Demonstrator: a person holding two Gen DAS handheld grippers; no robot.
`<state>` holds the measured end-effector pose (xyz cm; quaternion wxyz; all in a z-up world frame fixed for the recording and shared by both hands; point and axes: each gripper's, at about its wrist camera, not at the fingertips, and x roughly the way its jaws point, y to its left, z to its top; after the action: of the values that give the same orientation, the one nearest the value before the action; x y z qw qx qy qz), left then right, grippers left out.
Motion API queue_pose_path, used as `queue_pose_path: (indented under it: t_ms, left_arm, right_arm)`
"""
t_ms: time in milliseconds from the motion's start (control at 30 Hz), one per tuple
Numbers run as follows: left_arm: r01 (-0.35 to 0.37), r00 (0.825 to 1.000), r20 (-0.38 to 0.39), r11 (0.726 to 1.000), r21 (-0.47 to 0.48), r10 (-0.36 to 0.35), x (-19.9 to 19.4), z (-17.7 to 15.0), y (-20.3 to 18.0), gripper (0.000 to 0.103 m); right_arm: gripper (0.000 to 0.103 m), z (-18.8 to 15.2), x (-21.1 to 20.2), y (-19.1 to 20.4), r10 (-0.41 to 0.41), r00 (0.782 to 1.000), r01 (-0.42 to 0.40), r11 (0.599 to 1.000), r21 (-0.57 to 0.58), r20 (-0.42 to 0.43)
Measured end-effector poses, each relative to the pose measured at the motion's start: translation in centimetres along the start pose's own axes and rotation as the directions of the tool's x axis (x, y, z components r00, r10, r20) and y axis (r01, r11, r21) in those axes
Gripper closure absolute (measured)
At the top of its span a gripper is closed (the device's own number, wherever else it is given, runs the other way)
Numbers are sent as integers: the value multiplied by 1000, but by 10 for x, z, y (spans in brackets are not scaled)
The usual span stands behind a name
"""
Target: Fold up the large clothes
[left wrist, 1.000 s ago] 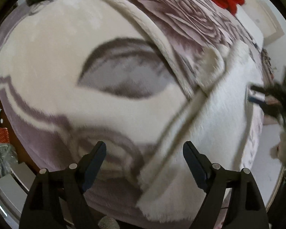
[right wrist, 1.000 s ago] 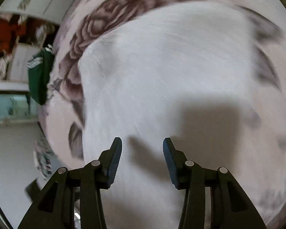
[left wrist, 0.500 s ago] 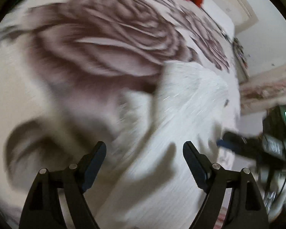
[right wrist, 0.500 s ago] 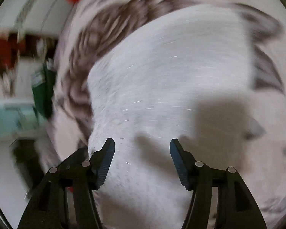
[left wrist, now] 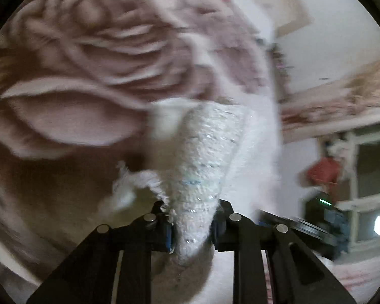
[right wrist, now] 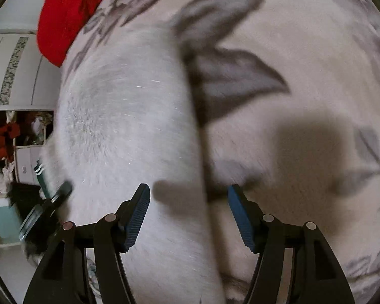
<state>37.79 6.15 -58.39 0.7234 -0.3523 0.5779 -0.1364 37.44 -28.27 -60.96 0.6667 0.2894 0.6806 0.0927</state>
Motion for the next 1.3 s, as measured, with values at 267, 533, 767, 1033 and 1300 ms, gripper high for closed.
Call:
queue_pose_path:
  t_ms: [267,533,767,1033,1300]
  left_arm:
    - [114,990,-68,987,-117,-122,-21,-18,17,67]
    - [-96,990,-112,994,-47,90,-95,-127,36,46]
    - [-265,942,-228,963,-58,245,-72,-235,61,54]
    - [-264,960,-114,963,-50,258,-83,-269,53,83]
    - [-235,967,-125,968,-89,223,-85,-266,54,76]
  right_arm:
    - [37,-92,4,-20,76,993,-70,995,74,-87]
    - [37,-231,23,-62,103,953,-59,985,160,-285]
    - [75,-285,52,-72,91,941,-41,987,156,-327]
    - [90,-282,41,-36,-26,968,41,998,56,-248]
    - [86,-269,55,-50,28,957,-9,998,67,-289]
